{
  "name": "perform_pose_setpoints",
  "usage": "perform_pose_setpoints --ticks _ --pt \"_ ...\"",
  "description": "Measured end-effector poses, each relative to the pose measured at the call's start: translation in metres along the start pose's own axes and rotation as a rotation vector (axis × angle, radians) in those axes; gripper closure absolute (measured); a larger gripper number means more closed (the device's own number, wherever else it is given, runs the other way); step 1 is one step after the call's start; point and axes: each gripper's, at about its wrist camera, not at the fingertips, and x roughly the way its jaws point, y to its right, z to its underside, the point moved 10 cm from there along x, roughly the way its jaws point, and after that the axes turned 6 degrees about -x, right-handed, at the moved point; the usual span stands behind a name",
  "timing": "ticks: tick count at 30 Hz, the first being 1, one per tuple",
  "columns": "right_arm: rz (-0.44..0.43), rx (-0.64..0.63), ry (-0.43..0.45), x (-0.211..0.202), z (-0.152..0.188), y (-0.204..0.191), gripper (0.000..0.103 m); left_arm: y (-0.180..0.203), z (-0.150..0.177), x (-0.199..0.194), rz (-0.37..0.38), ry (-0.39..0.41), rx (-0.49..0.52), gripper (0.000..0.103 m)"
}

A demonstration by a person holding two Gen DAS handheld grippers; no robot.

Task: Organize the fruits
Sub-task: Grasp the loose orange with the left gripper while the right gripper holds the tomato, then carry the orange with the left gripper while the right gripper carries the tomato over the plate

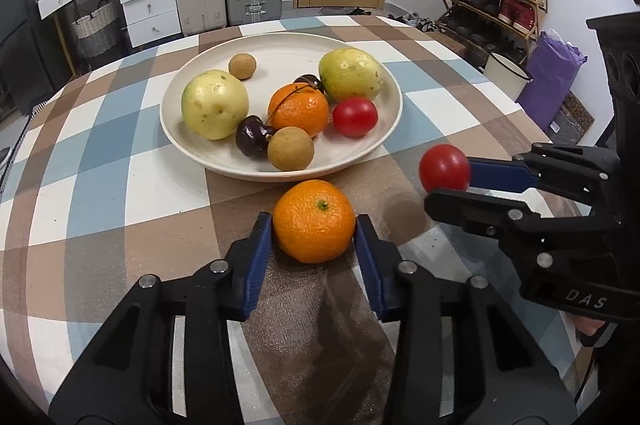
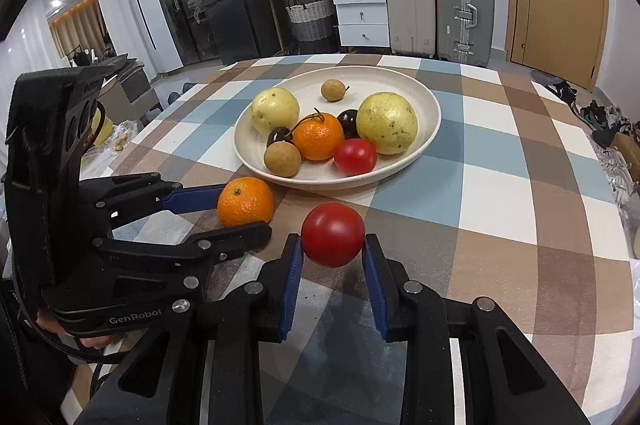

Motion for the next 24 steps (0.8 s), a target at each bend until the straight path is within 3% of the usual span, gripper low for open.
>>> perform_pose_setpoints --ticks 9,24 --pt "0.002 0.0 -0.001 0.0 0.0 0.001 0.072 -0.005 0.0 -0.007 0.015 0.013 -0.028 0.065" --pt "0.006 -0.027 0.047 -0.02 -0.019 -0.004 0.072 -0.018 -0.017 -0.047 -0.003 0.103 -0.059 0.065"
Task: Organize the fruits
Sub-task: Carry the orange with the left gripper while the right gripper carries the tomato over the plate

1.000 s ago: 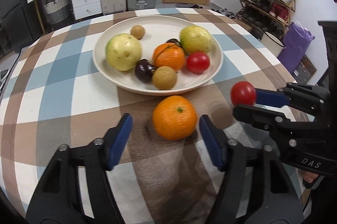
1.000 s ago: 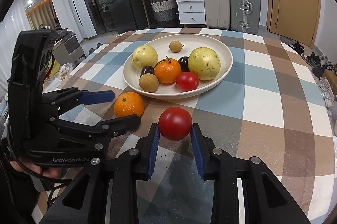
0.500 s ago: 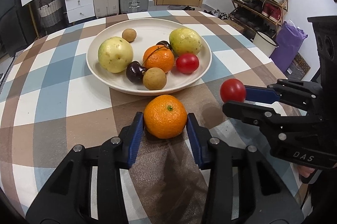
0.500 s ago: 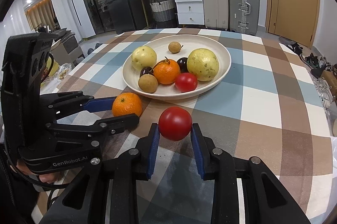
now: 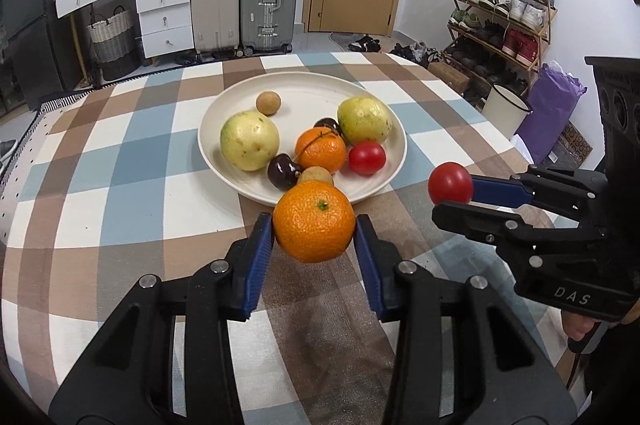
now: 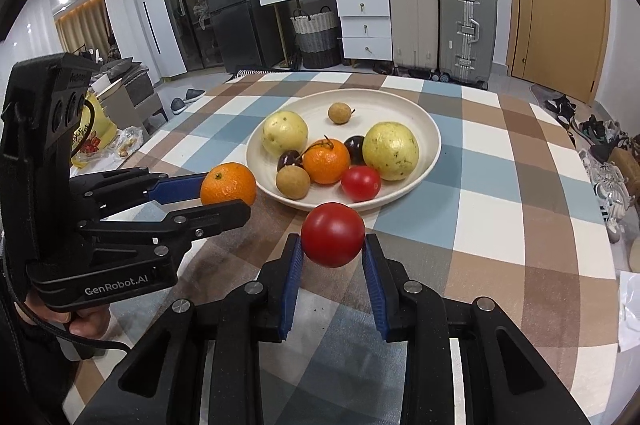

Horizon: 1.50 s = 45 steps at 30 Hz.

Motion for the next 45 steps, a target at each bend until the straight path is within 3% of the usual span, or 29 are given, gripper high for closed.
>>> perform_pose_setpoints --ticks 27,45 --pt "0.052 -0.015 0.119 -0.039 -0.067 0.021 0.072 -0.011 -0.063 -0.039 -0.03 0.124 -0.002 0.065" --pt "0.026 0.0 0.129 -0.017 -0.097 0.036 0.072 -0.009 -0.093 -0.024 -0.044 0.13 0.001 0.065"
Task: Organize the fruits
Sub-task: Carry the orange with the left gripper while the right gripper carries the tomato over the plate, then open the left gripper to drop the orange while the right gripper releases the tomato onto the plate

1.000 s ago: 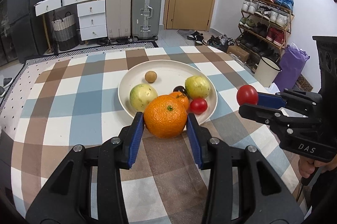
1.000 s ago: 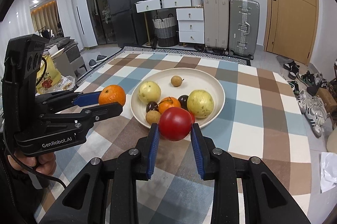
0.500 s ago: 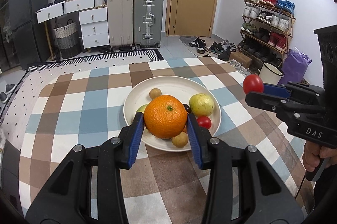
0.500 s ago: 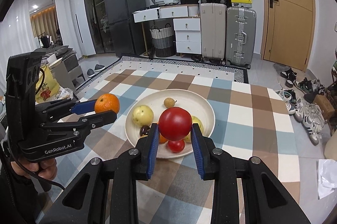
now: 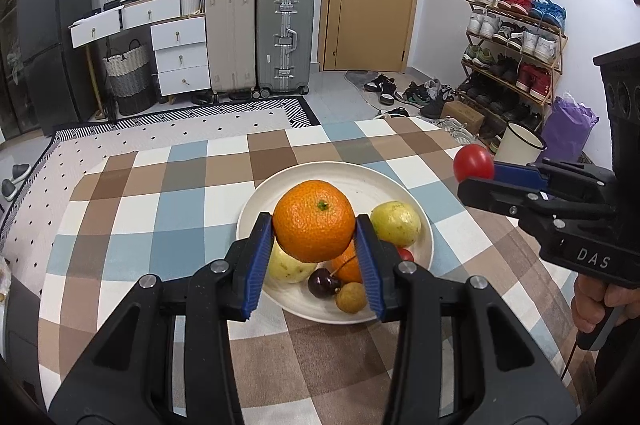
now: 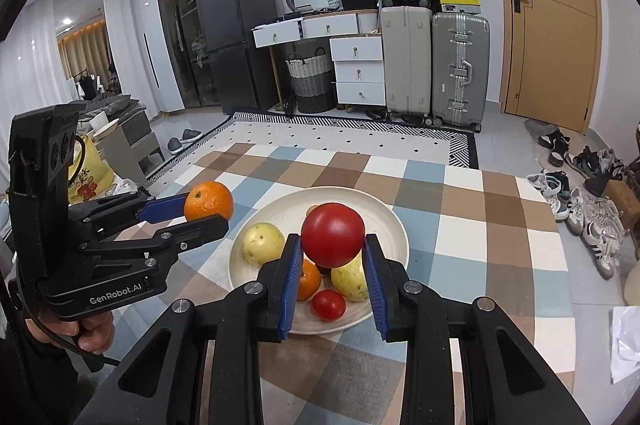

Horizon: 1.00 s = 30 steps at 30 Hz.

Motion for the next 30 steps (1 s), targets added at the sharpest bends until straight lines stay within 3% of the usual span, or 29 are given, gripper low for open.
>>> perform_pose_setpoints --ticks 15,30 --pt "-0.034 0.056 -0.053 0.059 0.008 0.012 0.072 -0.006 -0.01 0.063 -0.004 -0.05 -0.008 0.065" --pt "-0.007 0.088 -0.09 0.098 0.012 0.032 0.072 -0.006 -0.003 0.119 -0.006 -0.099 -0.011 0.065"
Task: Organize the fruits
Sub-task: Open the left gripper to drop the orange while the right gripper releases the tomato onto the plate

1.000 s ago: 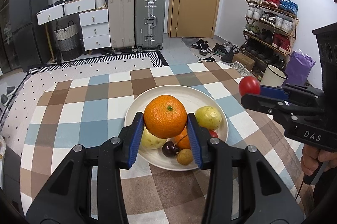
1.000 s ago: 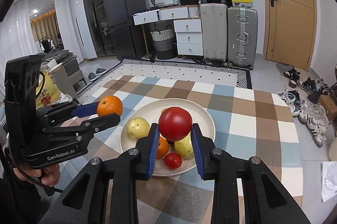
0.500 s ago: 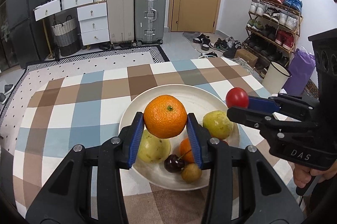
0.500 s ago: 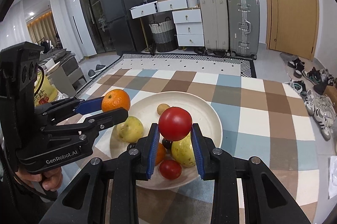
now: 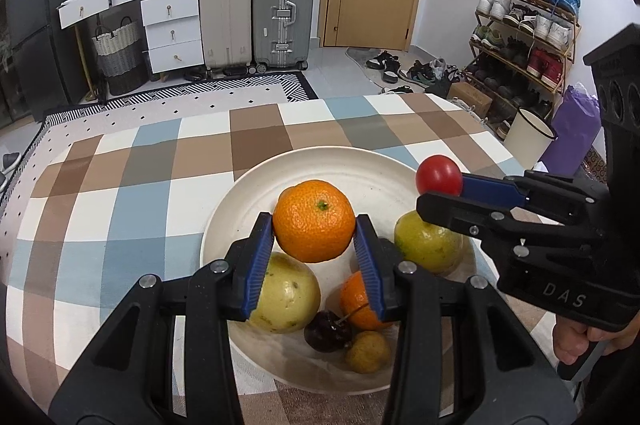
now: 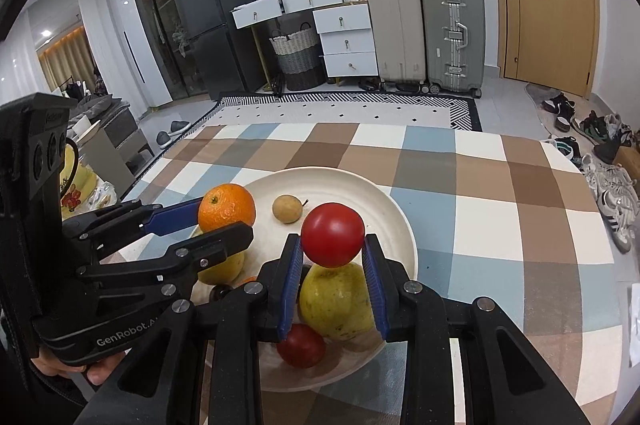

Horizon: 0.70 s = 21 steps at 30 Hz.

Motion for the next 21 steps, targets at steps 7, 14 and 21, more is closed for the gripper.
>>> perform_pose_setpoints --ticks 7,14,21 --pt "0.008 -0.003 -0.007 0.006 0.0 0.002 0.072 0.001 0.003 0.014 -0.002 -0.018 0.003 0.065" --pt "0.019 -0.011 -0.015 0.01 0.002 0.002 0.072 0.003 0.004 0.016 -0.002 -0.011 0.002 0.065" --pt "0.007 -0.011 0.021 0.0 0.003 0.001 0.055 0.001 0.003 0.009 -0.006 0.017 -0.012 0.051"
